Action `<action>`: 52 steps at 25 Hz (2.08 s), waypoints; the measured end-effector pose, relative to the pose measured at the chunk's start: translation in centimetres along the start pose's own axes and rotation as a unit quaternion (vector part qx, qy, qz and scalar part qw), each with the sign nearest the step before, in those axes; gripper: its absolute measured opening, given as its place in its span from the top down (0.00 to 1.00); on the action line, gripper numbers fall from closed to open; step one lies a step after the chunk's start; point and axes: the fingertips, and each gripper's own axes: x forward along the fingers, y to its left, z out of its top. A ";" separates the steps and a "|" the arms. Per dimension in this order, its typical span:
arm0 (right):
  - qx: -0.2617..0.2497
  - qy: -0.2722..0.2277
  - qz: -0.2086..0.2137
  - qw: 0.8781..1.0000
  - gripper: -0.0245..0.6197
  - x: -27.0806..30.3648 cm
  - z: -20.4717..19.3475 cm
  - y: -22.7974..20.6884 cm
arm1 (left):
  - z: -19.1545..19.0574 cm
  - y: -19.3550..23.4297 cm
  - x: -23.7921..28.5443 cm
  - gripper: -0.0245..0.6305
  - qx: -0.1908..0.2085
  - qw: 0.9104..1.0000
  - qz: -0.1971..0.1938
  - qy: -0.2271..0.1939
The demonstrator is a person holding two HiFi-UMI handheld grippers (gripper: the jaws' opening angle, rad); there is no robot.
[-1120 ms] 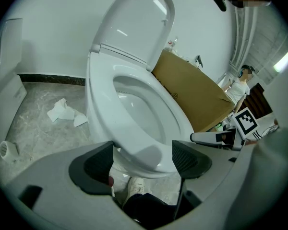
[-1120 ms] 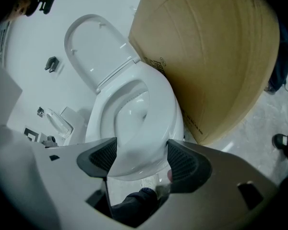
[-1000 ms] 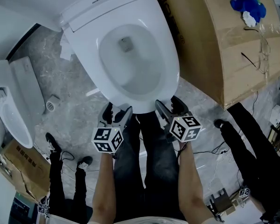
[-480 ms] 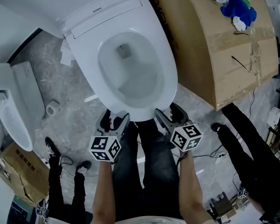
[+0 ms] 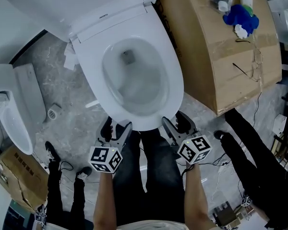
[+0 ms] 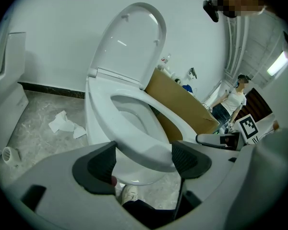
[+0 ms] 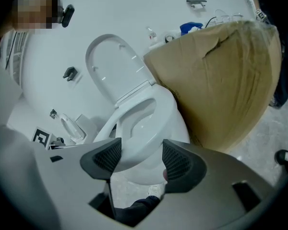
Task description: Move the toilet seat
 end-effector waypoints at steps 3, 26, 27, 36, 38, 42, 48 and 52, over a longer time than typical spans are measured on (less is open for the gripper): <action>0.001 -0.008 0.007 1.000 0.54 -0.5 0.8 0.6 | 0.8 -0.4 -0.5 0.40 -0.006 1.000 -0.002 -0.010; 0.005 -0.043 0.037 0.998 0.54 -3.1 5.7 4.1 | 5.3 -2.0 -3.5 0.40 -0.042 0.996 -0.011 -0.071; 0.006 -0.045 0.038 0.998 0.54 -3.2 5.9 4.2 | 5.5 -2.1 -3.7 0.40 -0.042 0.996 -0.009 -0.075; 0.012 -0.063 0.049 0.997 0.54 -3.9 7.7 5.3 | 7.7 -2.4 -5.3 0.51 -0.043 0.993 0.015 -0.108; 0.012 -0.066 0.050 0.996 0.54 -4.0 8.0 5.6 | 8.1 -2.5 -5.6 0.55 -0.034 0.993 0.018 -0.113; 0.014 -0.074 0.053 0.996 0.54 -4.3 8.9 6.2 | 9.4 -2.9 -6.5 0.62 -0.002 0.992 0.034 -0.123; 0.016 -0.084 0.056 0.995 0.54 -4.6 10.1 6.9 | 11.8 -5.3 -7.0 0.79 0.050 0.988 0.031 -0.143; 0.020 -0.093 0.061 0.994 0.54 -4.9 11.1 7.6 | 13.1 -6.5 -7.1 0.84 0.079 0.983 0.035 -0.160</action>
